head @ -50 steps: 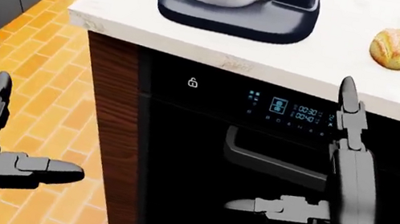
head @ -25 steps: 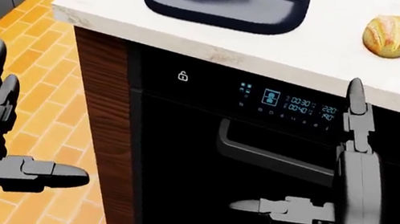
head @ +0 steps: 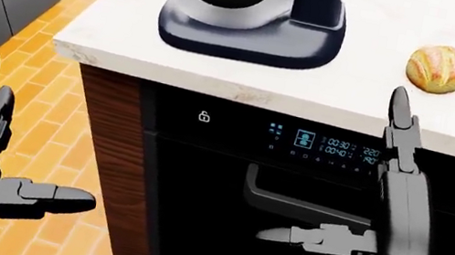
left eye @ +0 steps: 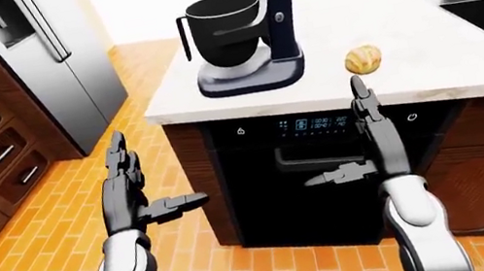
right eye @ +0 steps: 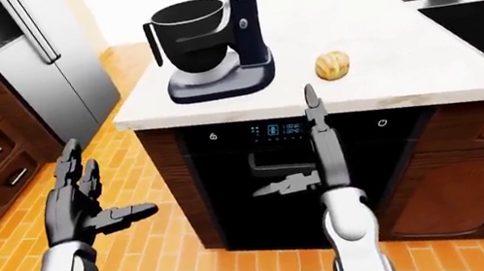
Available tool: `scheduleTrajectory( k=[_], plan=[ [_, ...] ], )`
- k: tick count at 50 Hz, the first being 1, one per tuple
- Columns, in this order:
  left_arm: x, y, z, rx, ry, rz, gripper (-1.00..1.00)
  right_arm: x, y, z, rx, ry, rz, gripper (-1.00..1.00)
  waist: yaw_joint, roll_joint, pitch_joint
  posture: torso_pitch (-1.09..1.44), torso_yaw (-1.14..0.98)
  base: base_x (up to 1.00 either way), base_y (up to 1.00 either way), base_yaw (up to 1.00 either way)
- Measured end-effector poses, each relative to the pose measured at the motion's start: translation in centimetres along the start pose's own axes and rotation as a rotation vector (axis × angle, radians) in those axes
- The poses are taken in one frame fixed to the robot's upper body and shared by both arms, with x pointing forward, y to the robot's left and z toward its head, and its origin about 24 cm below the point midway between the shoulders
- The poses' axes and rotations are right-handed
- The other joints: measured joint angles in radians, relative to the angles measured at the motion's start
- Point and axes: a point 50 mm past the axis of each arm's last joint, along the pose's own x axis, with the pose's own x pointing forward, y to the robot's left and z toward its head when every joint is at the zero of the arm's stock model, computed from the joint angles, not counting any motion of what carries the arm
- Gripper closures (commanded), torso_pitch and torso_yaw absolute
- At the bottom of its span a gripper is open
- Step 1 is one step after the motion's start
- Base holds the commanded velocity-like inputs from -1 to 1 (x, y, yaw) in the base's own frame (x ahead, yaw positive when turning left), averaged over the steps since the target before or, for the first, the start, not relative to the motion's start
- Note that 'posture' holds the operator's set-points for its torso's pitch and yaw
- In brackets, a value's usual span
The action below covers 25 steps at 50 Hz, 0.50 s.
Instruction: Place the bread in the stand mixer bowl.
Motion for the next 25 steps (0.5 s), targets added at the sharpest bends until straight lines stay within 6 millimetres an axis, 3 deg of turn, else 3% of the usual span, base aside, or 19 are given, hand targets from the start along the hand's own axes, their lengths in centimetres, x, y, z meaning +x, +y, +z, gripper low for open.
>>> scheduleTrajectory(
  k=[4,6,9,13,15,17,21,25],
  plan=[
    [0.1,-0.2,0.7,-0.002,-0.036,-0.011,-1.0,0.0,-0.2,0.3,-0.003,-0.014,-0.013,-1.0,0.003,-0.057,0.002,0.0,0.0,0.1,0.0,0.0],
    [0.1,-0.6,0.5,-0.013,-0.029,-0.025,-1.0,0.0,-0.5,0.1,-0.012,-0.009,-0.025,-1.0,-0.013,-0.043,0.009,0.0,0.0,0.11,0.0,0.0],
    [0.0,-1.0,-0.2,-0.018,0.005,-0.047,-1.0,-0.1,-0.8,-0.6,-0.018,0.027,-0.039,-1.0,-0.025,-0.051,0.012,0.0,0.0,0.1,0.0,0.0],
    [0.1,-0.7,0.0,-0.014,-0.003,-0.034,-1.0,0.0,-0.7,-0.2,-0.015,0.007,-0.035,-1.0,-0.019,-0.015,0.017,0.0,0.0,0.1,0.0,0.0],
    [0.1,-0.6,0.3,-0.012,-0.019,-0.028,-1.0,0.0,-0.6,0.1,-0.014,-0.008,-0.032,-1.0,-0.02,0.016,0.021,0.0,0.0,0.1,0.0,0.0],
    [0.1,-0.5,0.5,-0.011,-0.032,-0.026,-1.0,0.0,-0.6,0.3,-0.013,-0.02,-0.03,-1.0,-0.019,0.061,0.009,0.0,0.0,0.1,0.0,0.0],
    [0.0,0.1,-0.2,-0.002,0.0,0.001,-1.0,-0.1,0.2,-0.4,-0.004,0.016,0.008,-1.0,0.0,0.051,0.008,0.0,0.0,0.1,0.0,0.0],
    [0.0,0.0,0.1,-0.002,-0.011,-0.003,-1.0,0.0,-0.1,-0.1,-0.007,0.005,-0.004,-1.0,-0.001,0.003,0.007,0.0,0.0,0.1,0.0,0.0]
  ],
)
